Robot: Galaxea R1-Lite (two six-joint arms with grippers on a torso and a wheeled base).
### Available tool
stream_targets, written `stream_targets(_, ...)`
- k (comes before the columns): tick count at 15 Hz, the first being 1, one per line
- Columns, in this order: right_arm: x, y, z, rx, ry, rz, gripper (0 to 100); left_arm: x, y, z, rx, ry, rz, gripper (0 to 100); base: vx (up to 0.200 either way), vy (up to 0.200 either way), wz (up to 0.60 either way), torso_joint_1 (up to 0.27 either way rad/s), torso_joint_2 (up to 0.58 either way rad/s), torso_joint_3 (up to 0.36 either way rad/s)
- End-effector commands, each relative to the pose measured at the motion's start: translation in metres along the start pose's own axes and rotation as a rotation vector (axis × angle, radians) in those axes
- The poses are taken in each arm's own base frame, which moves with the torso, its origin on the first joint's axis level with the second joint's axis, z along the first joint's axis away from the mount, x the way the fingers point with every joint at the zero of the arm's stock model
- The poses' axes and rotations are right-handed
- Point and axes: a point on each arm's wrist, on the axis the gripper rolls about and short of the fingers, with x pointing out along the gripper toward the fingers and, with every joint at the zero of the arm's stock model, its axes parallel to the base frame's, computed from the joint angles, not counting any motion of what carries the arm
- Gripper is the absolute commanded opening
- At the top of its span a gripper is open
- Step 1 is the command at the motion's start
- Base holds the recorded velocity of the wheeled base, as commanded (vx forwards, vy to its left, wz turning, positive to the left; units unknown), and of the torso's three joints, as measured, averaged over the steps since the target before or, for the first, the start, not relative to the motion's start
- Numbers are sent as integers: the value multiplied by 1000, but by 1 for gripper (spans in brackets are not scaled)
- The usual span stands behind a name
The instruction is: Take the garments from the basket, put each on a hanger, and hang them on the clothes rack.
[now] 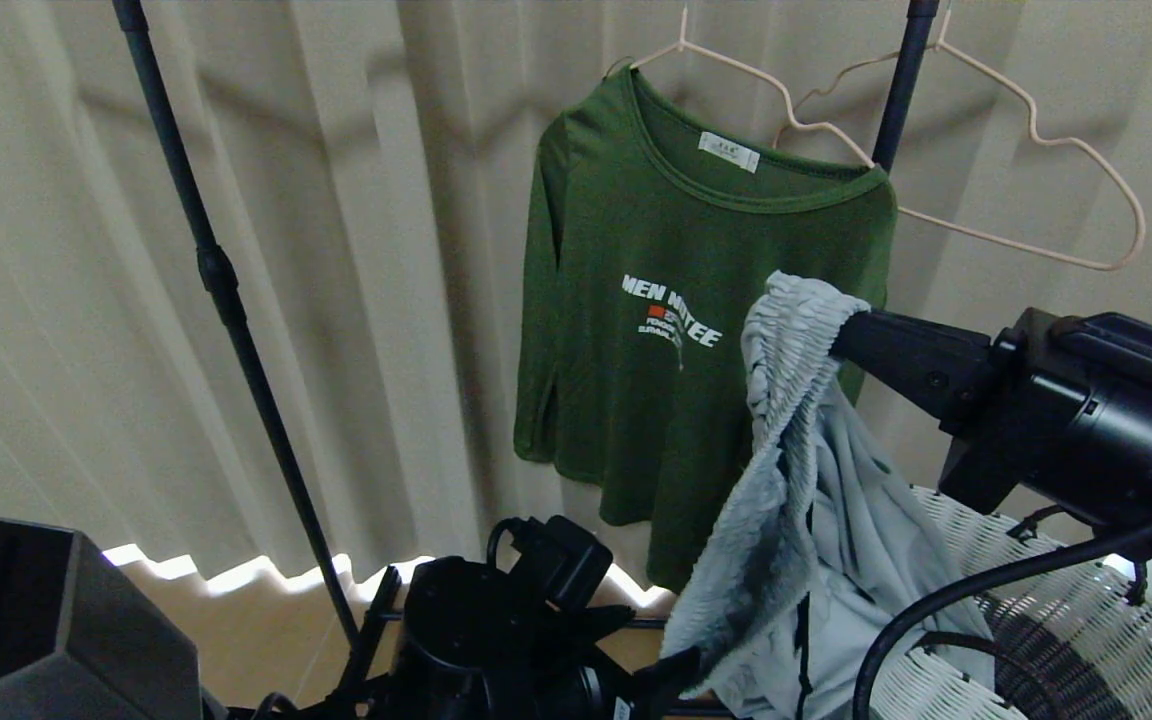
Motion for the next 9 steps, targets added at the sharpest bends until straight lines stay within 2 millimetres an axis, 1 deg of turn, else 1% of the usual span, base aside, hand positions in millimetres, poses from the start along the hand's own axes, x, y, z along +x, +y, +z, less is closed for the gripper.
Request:
stream_targets(1,-1,1,2,0,-8,3,0,-1,0,2,0,-8,6,0,0,0,0,0,0,0)
stream_targets(3,-1,1,1,0,-6,3,0,-2,0,0,3,-11,15,0,0,0,0,0,0,0)
stream_targets(5,-1,0,1,1,-6,1,0,-8,2,-2,6,-45,47,0,0,0,0,0,0,0)
stream_targets(7,-1,-1,0,1,0,-4,0,-23,11,0,52,-130,72,0,0,0,0,0,0,0)
stream_targets(9,-2,-5,-5,-1,15,-25,0,-43,27,22,71,-239,124,0,0,0,0,0,0,0)
